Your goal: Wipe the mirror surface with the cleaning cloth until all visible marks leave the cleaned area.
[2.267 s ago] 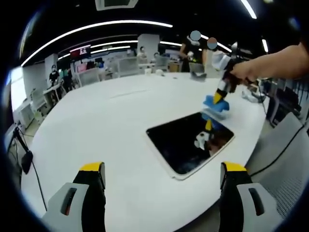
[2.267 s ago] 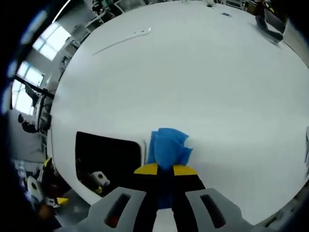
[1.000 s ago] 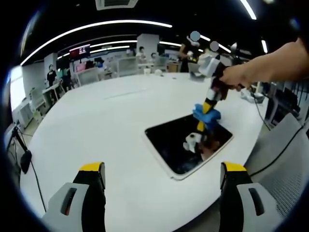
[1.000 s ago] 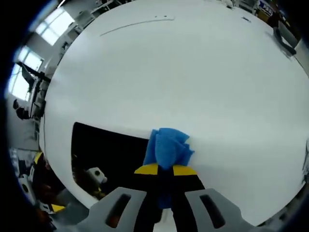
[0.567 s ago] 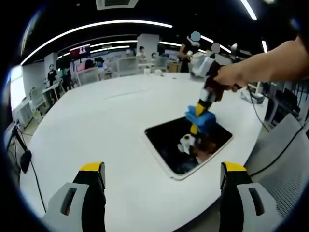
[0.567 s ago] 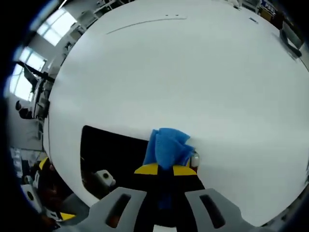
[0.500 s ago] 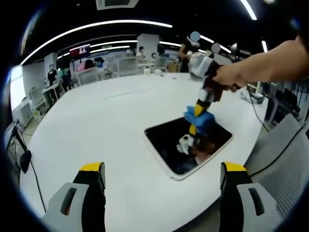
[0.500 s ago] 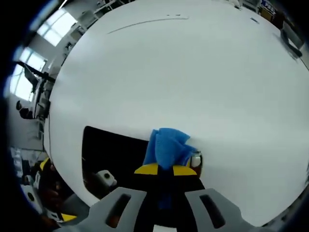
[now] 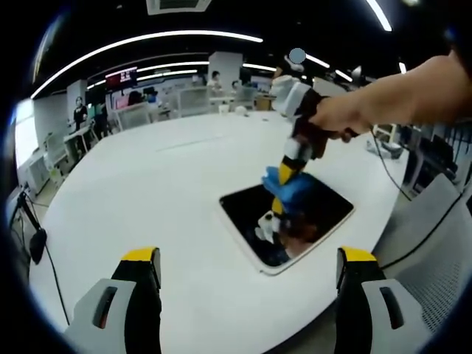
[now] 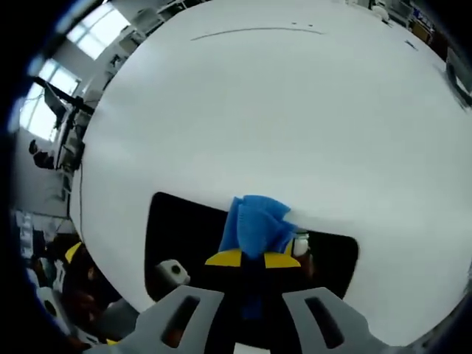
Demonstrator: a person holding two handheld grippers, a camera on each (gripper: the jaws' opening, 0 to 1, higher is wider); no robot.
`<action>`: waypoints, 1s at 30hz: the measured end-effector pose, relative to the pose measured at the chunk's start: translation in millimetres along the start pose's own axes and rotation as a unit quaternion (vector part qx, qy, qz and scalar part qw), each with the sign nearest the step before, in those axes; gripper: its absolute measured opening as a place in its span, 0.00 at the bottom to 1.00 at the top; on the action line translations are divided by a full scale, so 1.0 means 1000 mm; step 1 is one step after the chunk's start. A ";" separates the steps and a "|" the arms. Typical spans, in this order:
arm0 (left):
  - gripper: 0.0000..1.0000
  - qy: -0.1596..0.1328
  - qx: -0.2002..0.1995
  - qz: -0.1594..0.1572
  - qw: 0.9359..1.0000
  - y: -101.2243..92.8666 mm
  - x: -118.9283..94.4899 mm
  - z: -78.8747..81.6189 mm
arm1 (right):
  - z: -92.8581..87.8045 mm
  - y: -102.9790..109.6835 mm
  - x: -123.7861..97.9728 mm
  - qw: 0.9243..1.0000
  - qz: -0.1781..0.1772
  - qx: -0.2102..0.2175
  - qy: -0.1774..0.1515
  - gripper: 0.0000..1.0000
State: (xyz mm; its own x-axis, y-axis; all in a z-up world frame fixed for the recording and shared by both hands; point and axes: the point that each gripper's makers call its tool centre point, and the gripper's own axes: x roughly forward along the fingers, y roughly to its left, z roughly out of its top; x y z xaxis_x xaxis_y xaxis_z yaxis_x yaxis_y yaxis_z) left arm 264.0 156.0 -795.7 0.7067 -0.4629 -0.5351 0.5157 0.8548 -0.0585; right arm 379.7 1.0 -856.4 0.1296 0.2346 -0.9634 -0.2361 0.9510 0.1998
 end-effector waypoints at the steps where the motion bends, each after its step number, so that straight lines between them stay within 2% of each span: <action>1: 1.00 -0.001 0.000 0.001 1.000 0.000 0.000 0.000 | 0.001 0.003 0.001 1.000 0.001 -0.002 0.001 0.02; 24: 1.00 -0.002 0.002 -0.001 1.000 0.000 0.002 0.000 | 0.022 0.080 0.018 0.999 0.032 -0.040 0.011 0.02; 30: 1.00 -0.004 0.000 0.003 1.000 0.002 0.001 0.001 | 0.029 0.090 0.022 0.998 0.036 -0.043 0.010 0.02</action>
State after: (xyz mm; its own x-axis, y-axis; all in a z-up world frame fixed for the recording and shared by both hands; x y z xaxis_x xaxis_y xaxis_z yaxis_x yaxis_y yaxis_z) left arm 265.9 156.7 -795.5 0.7136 -0.4605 -0.5279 0.5115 0.8574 -0.0564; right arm 389.1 97.5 -854.7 0.0897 0.2959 -0.9510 -0.3263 0.9109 0.2527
